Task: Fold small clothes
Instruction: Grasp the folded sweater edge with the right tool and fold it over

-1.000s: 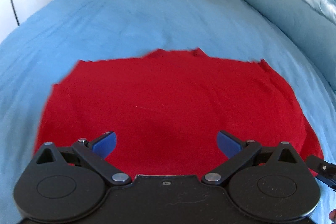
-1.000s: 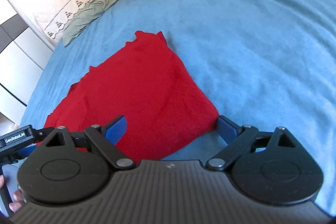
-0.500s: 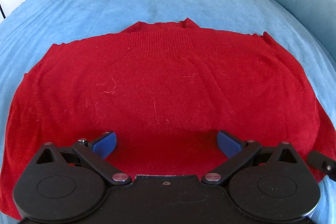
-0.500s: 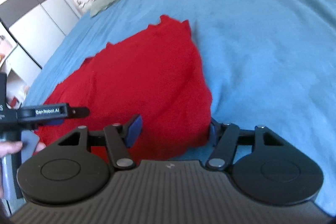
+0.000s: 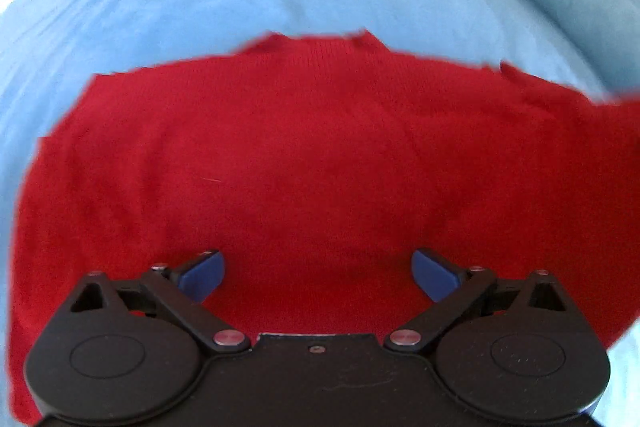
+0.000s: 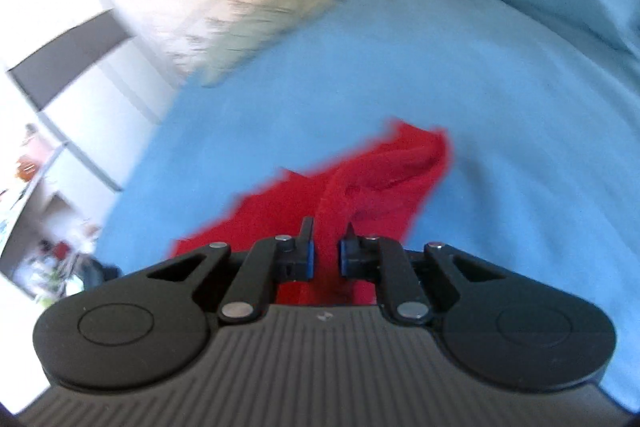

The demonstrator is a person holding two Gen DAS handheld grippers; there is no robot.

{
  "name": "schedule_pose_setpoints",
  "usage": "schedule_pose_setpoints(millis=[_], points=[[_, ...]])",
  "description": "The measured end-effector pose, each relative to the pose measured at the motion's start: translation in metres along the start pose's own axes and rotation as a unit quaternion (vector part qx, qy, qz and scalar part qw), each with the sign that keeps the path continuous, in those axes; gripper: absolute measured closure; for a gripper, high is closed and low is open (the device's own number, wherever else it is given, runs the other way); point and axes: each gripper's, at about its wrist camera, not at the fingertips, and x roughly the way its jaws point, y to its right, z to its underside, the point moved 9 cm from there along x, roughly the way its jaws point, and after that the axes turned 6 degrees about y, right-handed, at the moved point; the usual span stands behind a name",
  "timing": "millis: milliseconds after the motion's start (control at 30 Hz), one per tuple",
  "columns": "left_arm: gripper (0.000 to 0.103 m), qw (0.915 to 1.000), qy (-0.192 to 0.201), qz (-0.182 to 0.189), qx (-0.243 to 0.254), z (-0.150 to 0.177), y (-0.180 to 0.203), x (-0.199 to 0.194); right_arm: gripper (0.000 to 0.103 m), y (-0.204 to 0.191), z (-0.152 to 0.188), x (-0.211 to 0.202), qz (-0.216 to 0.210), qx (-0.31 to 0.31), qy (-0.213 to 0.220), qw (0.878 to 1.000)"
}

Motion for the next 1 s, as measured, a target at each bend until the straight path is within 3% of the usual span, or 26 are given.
schedule_pose_setpoints(millis=[100, 200, 300, 367, 467, 533, 600, 633, 667, 800, 833, 900, 1000], points=[[0.002, 0.9987, 0.036, -0.035, -0.005, -0.001, -0.052, -0.040, 0.077, -0.073, -0.007, 0.018, -0.069, -0.037, -0.005, 0.997], [0.001, 0.9965, 0.052, -0.065, -0.007, 0.015, -0.108, -0.073, 0.077, -0.149, 0.024, 0.041, -0.148, -0.096, -0.044, 0.983], [0.000, 0.9950, 0.041, -0.090, -0.015, 0.047, -0.161, -0.088, 0.077, -0.205, 0.094, 0.073, -0.205, -0.155, -0.123, 0.958], [0.001, 0.9947, 0.028, -0.094, -0.030, 0.072, -0.185, -0.090, 0.078, -0.220, 0.147, 0.093, -0.227, -0.173, -0.175, 0.942], [0.001, 0.9940, 0.008, -0.092, -0.059, 0.105, -0.205, -0.089, 0.078, -0.223, 0.211, 0.115, -0.221, -0.209, -0.236, 0.923], [0.001, 0.9939, 0.013, -0.084, -0.071, 0.116, -0.206, -0.092, 0.074, -0.222, 0.218, 0.121, -0.215, -0.222, -0.230, 0.923], [0.001, 0.9942, 0.022, -0.079, -0.070, 0.118, -0.200, -0.097, 0.055, -0.221, 0.210, 0.119, -0.220, -0.205, -0.233, 0.925], [0.001, 0.9944, 0.027, -0.077, -0.067, 0.118, -0.197, -0.098, 0.033, -0.222, 0.205, 0.116, -0.227, -0.199, -0.237, 0.923], [0.001, 0.9947, 0.031, -0.071, -0.067, 0.117, -0.194, -0.100, 0.018, -0.224, 0.198, 0.112, -0.235, -0.196, -0.231, 0.924], [0.001, 0.9956, 0.055, -0.052, -0.054, 0.103, -0.181, -0.114, 0.009, -0.225, 0.147, 0.073, -0.248, -0.215, -0.152, 0.932], [0.001, 0.9956, 0.059, -0.051, -0.052, 0.102, -0.179, -0.117, 0.003, -0.217, 0.132, 0.060, -0.230, -0.225, -0.125, 0.939], [0.000, 0.9953, 0.065, -0.044, -0.057, 0.097, -0.176, -0.122, 0.002, -0.194, 0.113, 0.036, -0.177, -0.256, -0.077, 0.947], [0.001, 0.9944, 0.068, -0.039, -0.071, 0.093, -0.173, -0.122, 0.002, -0.151, 0.115, 0.007, -0.093, -0.306, -0.054, 0.946]])
